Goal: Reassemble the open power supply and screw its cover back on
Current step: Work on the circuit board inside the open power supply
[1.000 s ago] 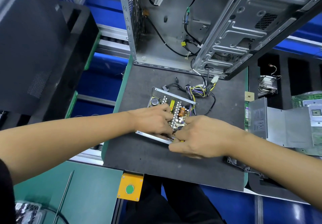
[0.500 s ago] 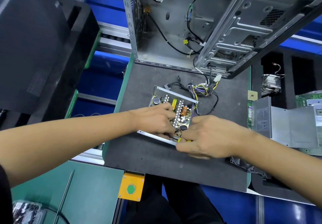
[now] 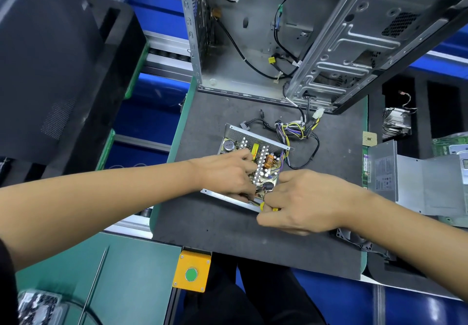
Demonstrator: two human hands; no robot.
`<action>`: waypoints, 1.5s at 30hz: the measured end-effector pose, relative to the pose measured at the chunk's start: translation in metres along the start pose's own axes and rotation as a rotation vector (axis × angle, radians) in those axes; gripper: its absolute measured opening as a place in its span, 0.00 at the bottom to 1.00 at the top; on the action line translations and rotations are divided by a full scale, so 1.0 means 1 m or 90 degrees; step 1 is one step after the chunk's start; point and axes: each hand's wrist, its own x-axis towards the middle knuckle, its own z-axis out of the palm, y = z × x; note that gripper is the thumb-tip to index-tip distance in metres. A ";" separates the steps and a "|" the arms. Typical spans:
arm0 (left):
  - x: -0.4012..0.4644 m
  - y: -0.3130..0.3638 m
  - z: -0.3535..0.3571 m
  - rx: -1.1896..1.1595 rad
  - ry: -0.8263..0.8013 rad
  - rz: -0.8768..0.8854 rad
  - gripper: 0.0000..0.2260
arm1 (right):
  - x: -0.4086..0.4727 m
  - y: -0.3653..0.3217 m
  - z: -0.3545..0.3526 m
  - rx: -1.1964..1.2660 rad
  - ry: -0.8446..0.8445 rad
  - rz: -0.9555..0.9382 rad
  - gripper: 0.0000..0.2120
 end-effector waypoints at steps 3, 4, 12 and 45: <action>0.000 0.001 -0.002 0.006 -0.011 -0.001 0.13 | 0.000 0.002 0.000 0.001 0.009 0.005 0.01; 0.000 0.001 -0.002 0.011 -0.016 -0.002 0.13 | 0.000 0.003 0.000 0.002 0.014 0.004 0.01; -0.001 0.000 0.000 0.022 -0.049 -0.011 0.15 | -0.005 0.004 0.003 0.017 0.027 0.003 0.00; -0.001 -0.005 0.002 0.073 0.012 0.043 0.15 | 0.008 0.000 -0.005 -0.017 -0.046 0.026 0.04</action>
